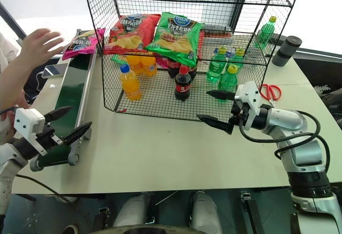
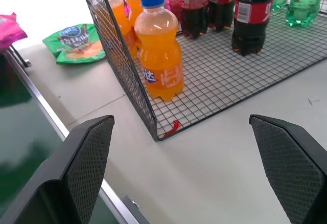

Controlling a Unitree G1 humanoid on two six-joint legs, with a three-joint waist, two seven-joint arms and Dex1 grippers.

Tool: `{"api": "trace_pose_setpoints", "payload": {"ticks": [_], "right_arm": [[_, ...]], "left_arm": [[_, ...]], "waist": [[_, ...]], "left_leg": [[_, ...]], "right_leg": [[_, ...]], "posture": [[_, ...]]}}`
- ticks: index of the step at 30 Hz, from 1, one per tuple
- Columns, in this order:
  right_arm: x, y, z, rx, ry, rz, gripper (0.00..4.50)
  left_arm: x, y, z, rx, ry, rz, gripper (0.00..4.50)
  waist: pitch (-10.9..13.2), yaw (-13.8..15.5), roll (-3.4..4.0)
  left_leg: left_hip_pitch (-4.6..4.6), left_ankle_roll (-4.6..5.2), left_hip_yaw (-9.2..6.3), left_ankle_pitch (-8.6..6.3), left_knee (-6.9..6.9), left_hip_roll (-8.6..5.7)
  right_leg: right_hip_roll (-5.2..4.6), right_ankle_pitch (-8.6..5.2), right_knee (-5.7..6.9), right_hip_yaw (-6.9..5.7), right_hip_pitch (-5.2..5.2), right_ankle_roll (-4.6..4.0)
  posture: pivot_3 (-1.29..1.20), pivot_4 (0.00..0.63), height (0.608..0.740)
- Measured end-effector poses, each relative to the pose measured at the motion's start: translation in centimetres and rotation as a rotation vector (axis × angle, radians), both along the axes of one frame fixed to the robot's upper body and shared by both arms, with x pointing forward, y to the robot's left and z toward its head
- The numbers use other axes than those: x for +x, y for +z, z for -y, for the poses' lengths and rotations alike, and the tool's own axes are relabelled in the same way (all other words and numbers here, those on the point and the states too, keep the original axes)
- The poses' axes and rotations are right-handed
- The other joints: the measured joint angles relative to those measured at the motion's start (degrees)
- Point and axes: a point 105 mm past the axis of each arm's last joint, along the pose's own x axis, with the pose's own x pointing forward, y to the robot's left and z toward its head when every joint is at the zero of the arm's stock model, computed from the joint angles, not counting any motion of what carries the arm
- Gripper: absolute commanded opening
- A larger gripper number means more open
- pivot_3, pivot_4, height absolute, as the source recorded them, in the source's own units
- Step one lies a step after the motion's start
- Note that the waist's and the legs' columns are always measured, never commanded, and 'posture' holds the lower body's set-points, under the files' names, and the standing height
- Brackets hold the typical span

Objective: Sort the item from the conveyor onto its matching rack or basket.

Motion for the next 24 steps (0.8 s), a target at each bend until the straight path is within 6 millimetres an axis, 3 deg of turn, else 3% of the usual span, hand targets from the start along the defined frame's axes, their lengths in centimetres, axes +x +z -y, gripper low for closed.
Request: {"api": "trace_pose_setpoints", "payload": {"ticks": [6, 12, 14, 19, 24], "right_arm": [[-0.1, -1.0, -2.9, 0.114, 0.059, -0.085, 4.38], [-0.7, -0.7, -6.5, 0.226, 0.147, -0.129, 4.38], [-0.8, -0.4, -7.2, 0.258, 0.173, -0.116, 4.38], [-1.9, -0.4, -8.8, 0.246, 0.278, -0.058, 4.38], [-1.2, -1.7, -8.7, 0.171, 0.295, -0.026, 4.38]], "left_arm": [[0.4, 1.0, -1.1, 0.195, 0.111, 0.11, 4.5], [-0.1, 0.7, -2.8, 0.464, 0.242, 0.165, 4.5], [-0.7, 0.5, -3.7, 0.516, 0.3, 0.167, 4.5], [-2.6, 0.3, -3.7, 0.585, 0.359, 0.184, 4.5], [-4.6, -1.0, -4.2, 0.712, 0.379, 0.14, 4.5]], "waist": [[0.0, -0.1, -0.01], [0.0, -0.1, 0.01], [0.0, -0.1, -0.05], [-0.1, -0.1, -0.06], [-0.1, -0.2, -0.08]], "left_leg": [[-0.01, 0.0, 0.01, 0.0, 0.0, 0.0], [-0.02, 0.0, 0.04, -0.01, -0.02, 0.01], [-0.04, 0.0, 0.04, -0.01, -0.02, 0.02], [-0.05, 0.01, 0.05, -0.01, -0.03, 0.02], [-0.04, 0.01, 0.08, -0.01, -0.02, 0.02]], "right_leg": [[0.01, 0.0, 0.03, 0.0, -0.03, -0.01], [-0.04, 0.01, 0.03, 0.01, -0.08, -0.01], [-0.04, 0.01, 0.03, 0.01, -0.1, -0.01], [-0.08, 0.0, 0.03, 0.01, -0.12, -0.01], [-0.06, 0.01, 0.04, 0.01, -0.37, -0.04]], "posture": [[0.0, 0.15, 0.74], [0.0, 0.15, 0.74], [0.0, 0.15, 0.74], [0.0, 0.15, 0.74], [0.0, 0.15, 0.74]]}}
